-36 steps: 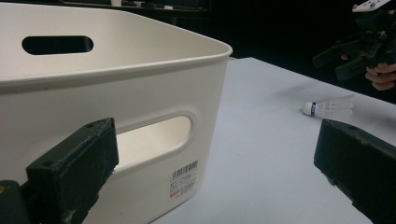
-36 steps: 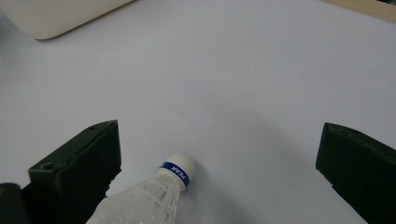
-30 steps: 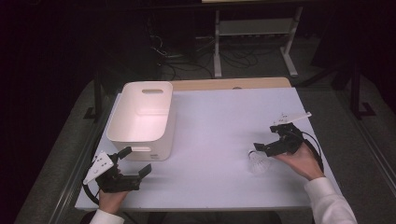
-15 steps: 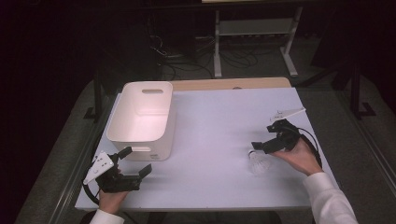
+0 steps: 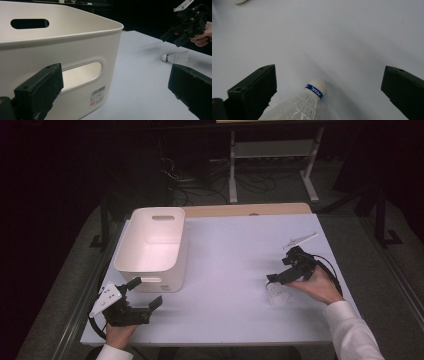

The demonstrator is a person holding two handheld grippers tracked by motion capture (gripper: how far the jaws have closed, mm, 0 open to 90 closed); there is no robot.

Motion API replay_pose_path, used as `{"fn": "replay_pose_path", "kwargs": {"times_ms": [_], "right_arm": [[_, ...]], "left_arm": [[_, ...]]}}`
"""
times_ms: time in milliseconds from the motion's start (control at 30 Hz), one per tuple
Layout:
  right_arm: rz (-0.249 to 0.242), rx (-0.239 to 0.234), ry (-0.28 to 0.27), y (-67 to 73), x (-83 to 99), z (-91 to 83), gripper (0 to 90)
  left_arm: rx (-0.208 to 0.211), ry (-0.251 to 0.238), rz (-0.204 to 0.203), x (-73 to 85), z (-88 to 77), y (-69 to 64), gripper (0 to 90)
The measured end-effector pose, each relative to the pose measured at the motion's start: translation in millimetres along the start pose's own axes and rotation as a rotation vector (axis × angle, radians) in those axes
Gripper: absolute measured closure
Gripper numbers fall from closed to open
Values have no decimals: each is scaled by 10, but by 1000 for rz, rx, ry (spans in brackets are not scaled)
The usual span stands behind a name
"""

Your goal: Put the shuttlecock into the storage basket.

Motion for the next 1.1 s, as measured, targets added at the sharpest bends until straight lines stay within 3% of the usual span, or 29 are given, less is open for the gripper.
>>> {"fn": "replay_pose_path", "kwargs": {"times_ms": [167, 267, 800, 1100], "right_arm": [[11, -20, 25, 13, -4, 19, 0], [-9, -27, 42, 7, -2, 51, 0], [43, -36, 156, 6, 65, 199, 0], [115, -65, 216, 17, 110, 228, 189]], "left_arm": [[-1, 6, 0, 3, 0, -4, 0], [-2, 6, 2, 3, -1, -1, 0], [5, 3, -2, 2, 2, -3, 0], [2, 6, 0, 3, 2, -2, 0]]}}
Point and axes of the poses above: each handheld gripper's, and its own axes: z roughly forward along the jaws, x roughly out of its underside, y roughly to its left, the point moved 7 cm from there along z, roughly forward along the jaws, and after that the axes turned 5 degrees about -z, right-handed, at the moved point
